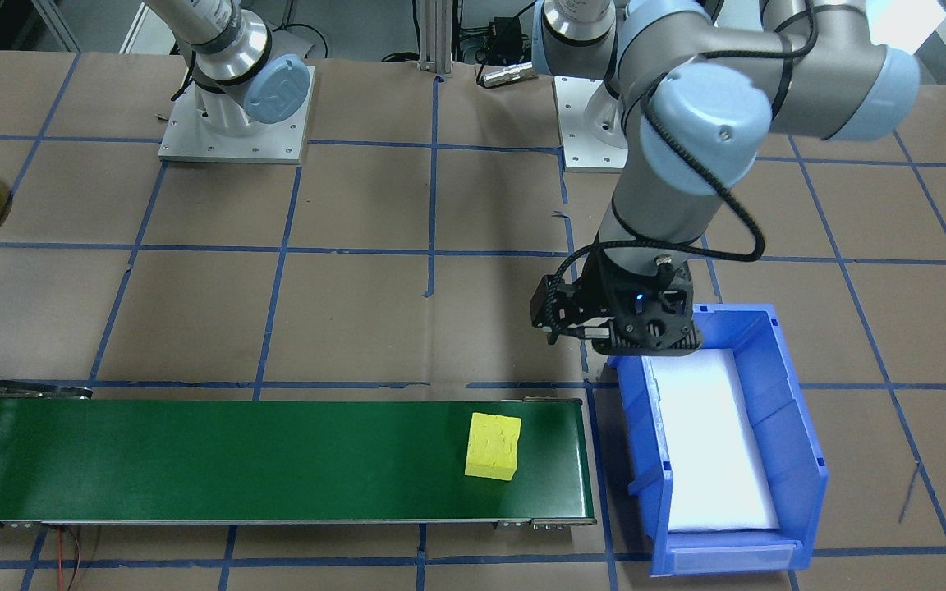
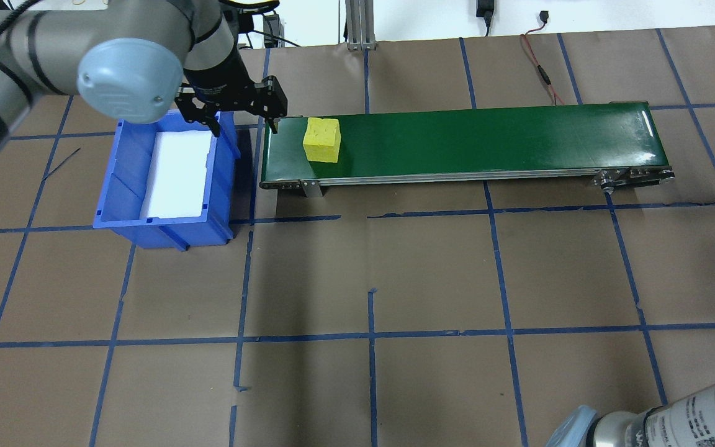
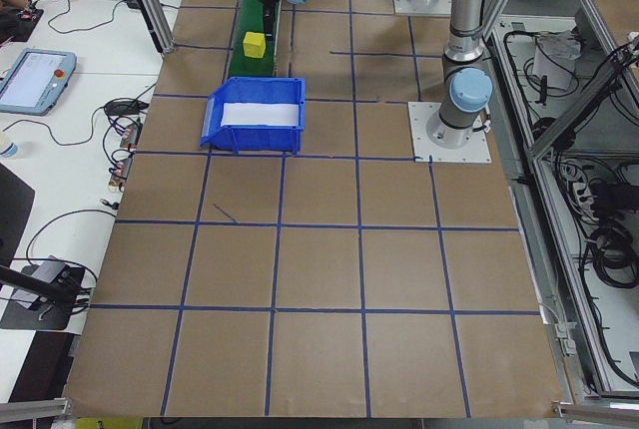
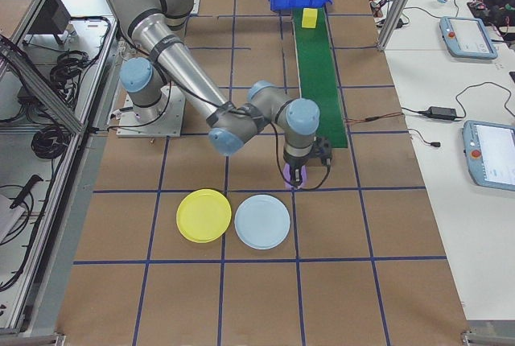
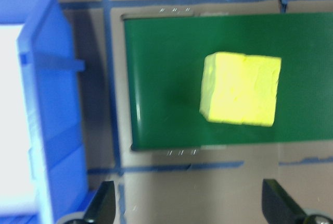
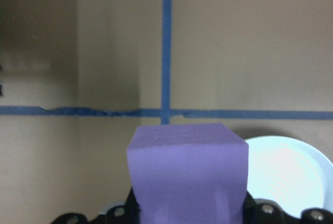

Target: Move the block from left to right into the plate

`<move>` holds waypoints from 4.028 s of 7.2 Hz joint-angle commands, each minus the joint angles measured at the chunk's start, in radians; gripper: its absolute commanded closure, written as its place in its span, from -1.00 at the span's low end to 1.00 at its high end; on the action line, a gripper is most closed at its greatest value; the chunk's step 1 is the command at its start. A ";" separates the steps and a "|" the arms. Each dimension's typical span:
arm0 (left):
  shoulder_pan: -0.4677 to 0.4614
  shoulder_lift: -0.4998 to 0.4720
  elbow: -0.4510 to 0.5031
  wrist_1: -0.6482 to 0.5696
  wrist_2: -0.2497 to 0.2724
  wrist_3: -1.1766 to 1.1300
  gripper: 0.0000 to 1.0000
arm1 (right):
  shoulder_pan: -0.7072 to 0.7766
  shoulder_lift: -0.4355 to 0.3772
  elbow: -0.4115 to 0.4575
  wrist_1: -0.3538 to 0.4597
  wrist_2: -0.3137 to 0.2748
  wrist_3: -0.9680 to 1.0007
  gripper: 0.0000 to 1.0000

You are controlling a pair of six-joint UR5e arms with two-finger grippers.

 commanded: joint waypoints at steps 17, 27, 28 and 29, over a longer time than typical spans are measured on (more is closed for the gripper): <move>0.110 0.254 -0.020 -0.194 0.041 0.140 -1.00 | 0.865 -0.107 0.011 -0.007 0.070 1.240 -0.99; 0.106 0.262 -0.026 -0.195 0.045 0.142 -1.00 | 0.908 0.109 -0.056 -0.123 0.133 1.273 -0.17; 0.106 0.262 -0.026 -0.195 0.045 0.140 -1.00 | 0.906 0.102 -0.058 -0.117 0.094 1.259 0.20; 0.106 0.264 -0.026 -0.195 0.045 0.142 -1.00 | 0.894 0.066 -0.062 -0.103 0.049 1.248 0.30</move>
